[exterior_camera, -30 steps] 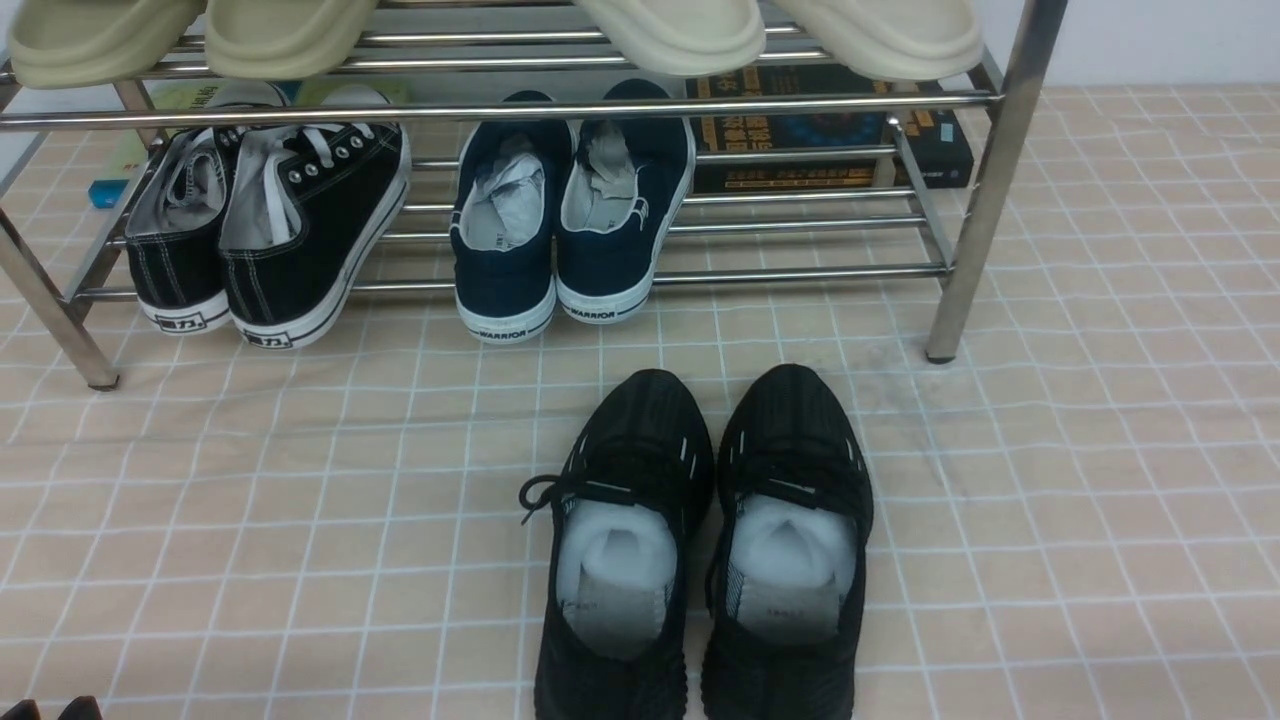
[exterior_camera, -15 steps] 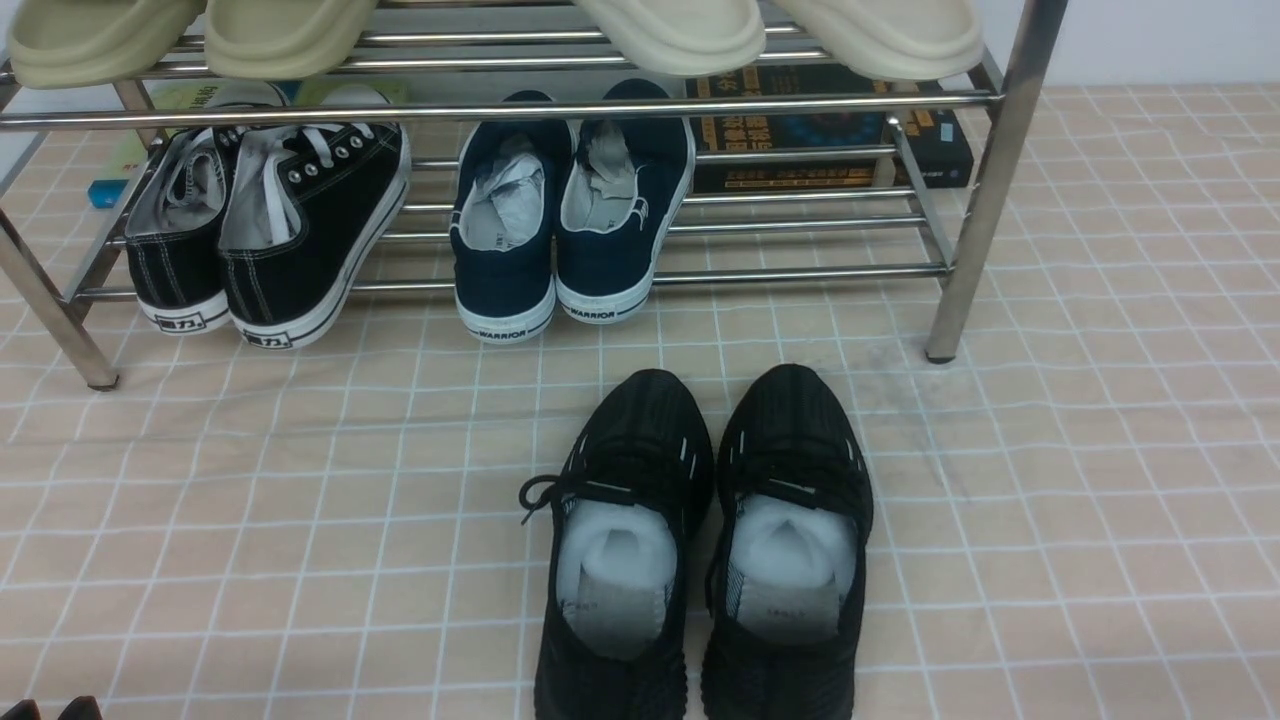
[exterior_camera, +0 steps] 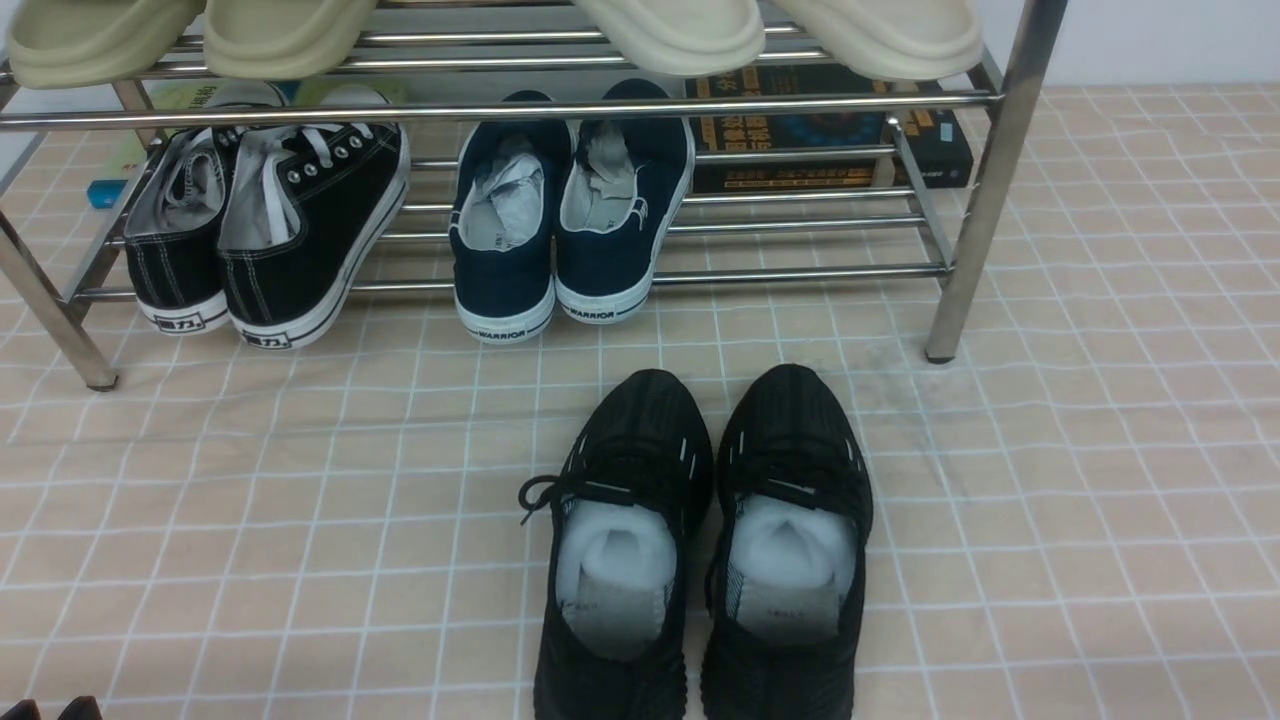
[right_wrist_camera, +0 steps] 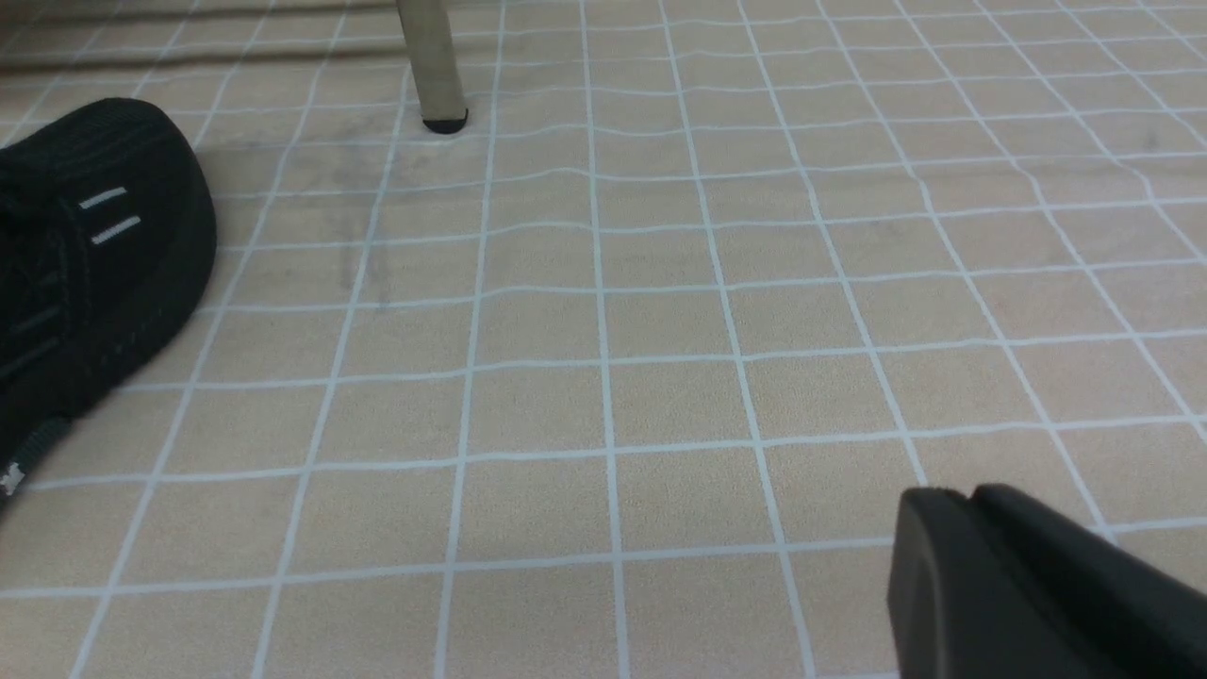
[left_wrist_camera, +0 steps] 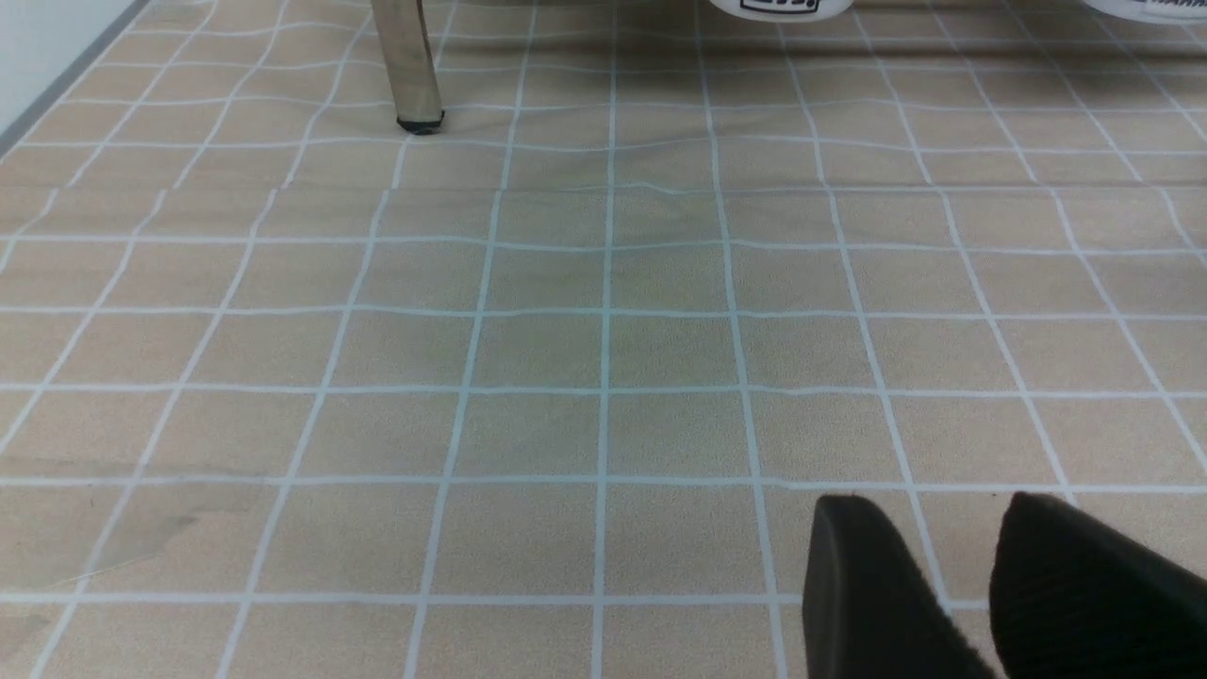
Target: Take the shoes off the shelf from the light coffee tablecloth by hand.
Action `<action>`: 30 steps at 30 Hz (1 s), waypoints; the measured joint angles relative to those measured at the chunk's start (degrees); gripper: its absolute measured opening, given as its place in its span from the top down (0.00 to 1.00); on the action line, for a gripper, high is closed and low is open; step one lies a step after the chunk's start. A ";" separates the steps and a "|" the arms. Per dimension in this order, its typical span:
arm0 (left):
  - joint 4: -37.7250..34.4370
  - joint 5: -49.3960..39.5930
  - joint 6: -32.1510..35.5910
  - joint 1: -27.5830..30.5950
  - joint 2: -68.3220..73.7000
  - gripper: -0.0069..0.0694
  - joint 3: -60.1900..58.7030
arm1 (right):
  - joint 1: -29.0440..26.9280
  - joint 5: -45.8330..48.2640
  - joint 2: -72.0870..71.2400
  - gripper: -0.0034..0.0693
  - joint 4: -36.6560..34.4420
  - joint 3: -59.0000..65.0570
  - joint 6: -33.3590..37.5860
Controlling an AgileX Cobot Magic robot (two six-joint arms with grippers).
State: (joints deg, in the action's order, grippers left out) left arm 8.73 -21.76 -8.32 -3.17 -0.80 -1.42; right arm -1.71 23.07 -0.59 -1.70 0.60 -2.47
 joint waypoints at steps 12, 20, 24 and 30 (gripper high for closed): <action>0.00 0.00 0.00 0.00 0.00 0.60 0.00 | 0.00 0.00 0.00 0.87 0.00 0.00 0.00; 0.00 0.00 0.00 0.00 0.00 0.60 0.00 | 0.00 0.00 0.00 0.86 0.00 0.00 0.00; 0.00 0.00 0.00 0.00 0.00 0.60 0.00 | 0.00 0.00 0.00 0.86 0.00 0.00 0.00; 0.00 0.00 0.00 0.00 0.00 0.60 0.00 | 0.00 0.00 0.00 0.85 0.00 0.00 0.00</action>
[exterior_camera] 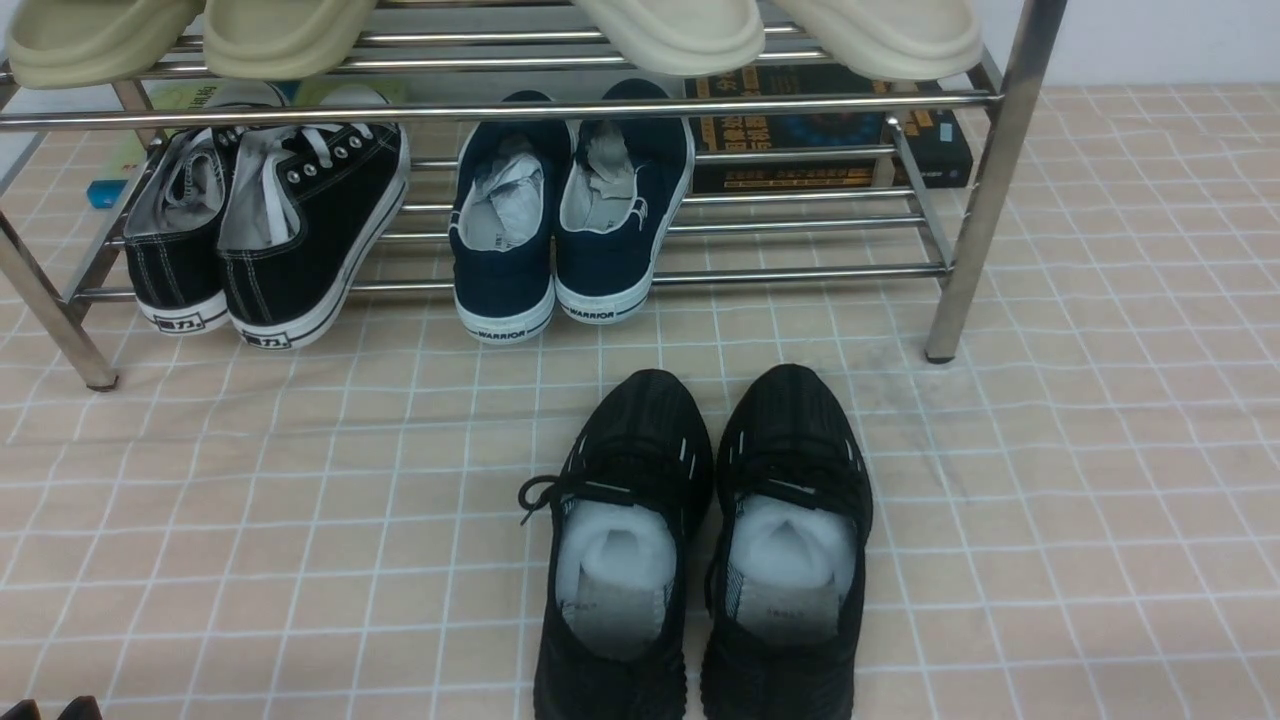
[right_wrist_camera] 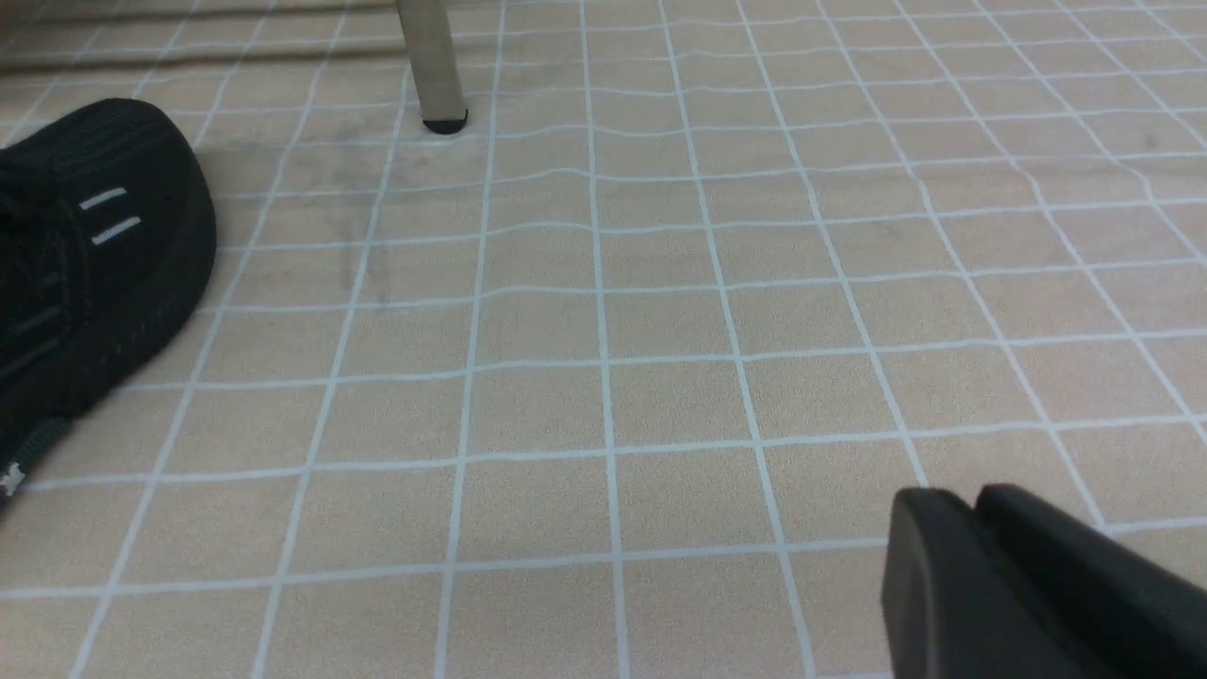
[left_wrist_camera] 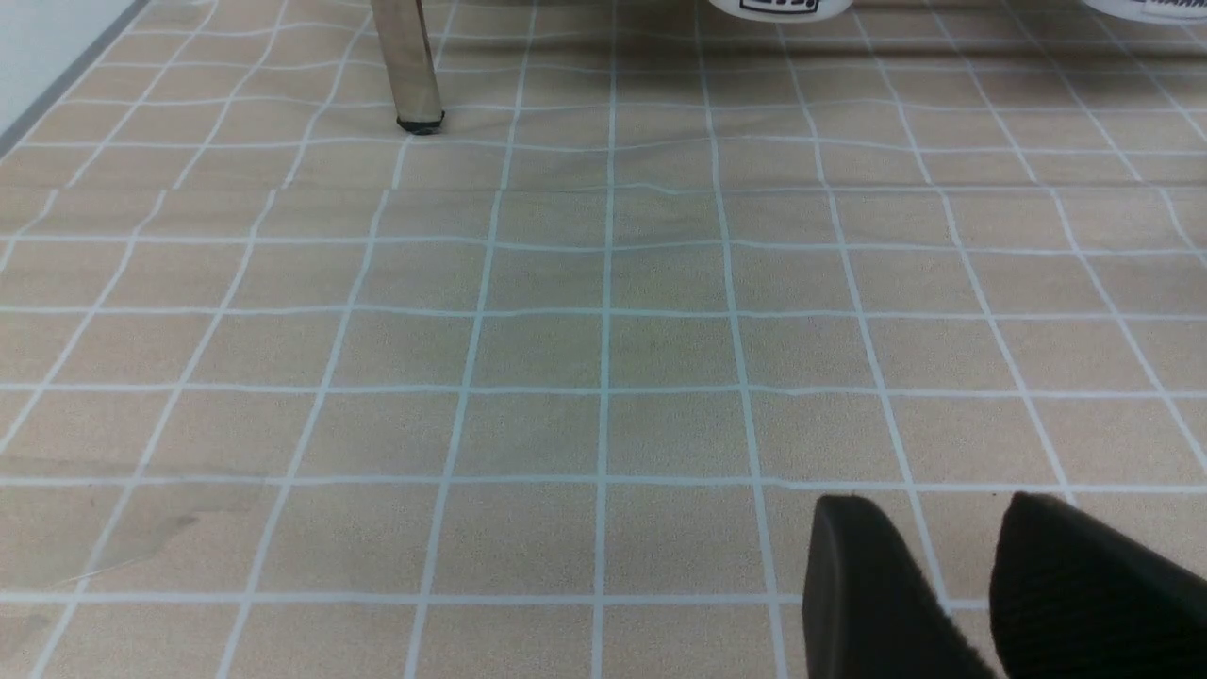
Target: Take the shoes off the shelf from the light coffee tablecloth by hand.
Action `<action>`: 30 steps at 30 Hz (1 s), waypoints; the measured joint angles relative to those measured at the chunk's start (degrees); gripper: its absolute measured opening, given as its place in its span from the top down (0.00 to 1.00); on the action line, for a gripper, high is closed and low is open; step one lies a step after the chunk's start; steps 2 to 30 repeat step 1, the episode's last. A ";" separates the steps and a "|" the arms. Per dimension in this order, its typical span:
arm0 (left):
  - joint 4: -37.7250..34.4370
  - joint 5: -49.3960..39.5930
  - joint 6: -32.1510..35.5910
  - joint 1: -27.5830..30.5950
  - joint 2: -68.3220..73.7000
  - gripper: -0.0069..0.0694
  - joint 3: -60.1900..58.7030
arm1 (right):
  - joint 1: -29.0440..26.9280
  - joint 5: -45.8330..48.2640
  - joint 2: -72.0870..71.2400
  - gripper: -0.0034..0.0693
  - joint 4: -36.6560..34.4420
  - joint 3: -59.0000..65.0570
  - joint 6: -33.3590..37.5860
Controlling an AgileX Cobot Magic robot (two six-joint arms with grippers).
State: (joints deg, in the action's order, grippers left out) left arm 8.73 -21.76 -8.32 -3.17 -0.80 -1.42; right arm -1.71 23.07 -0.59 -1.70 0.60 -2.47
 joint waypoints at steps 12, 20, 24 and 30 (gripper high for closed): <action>0.00 0.00 0.00 0.00 0.00 0.60 0.00 | 0.00 0.00 0.00 0.85 0.00 0.00 0.00; 0.00 0.00 0.00 0.00 0.00 0.60 0.00 | 0.00 0.00 0.00 0.85 0.00 0.00 0.00; 0.00 0.00 0.00 0.00 0.00 0.60 0.00 | 0.00 0.00 0.00 0.85 0.00 0.00 0.00; 0.00 0.00 0.00 0.00 0.00 0.60 0.00 | 0.00 0.00 0.00 0.85 0.00 0.00 0.00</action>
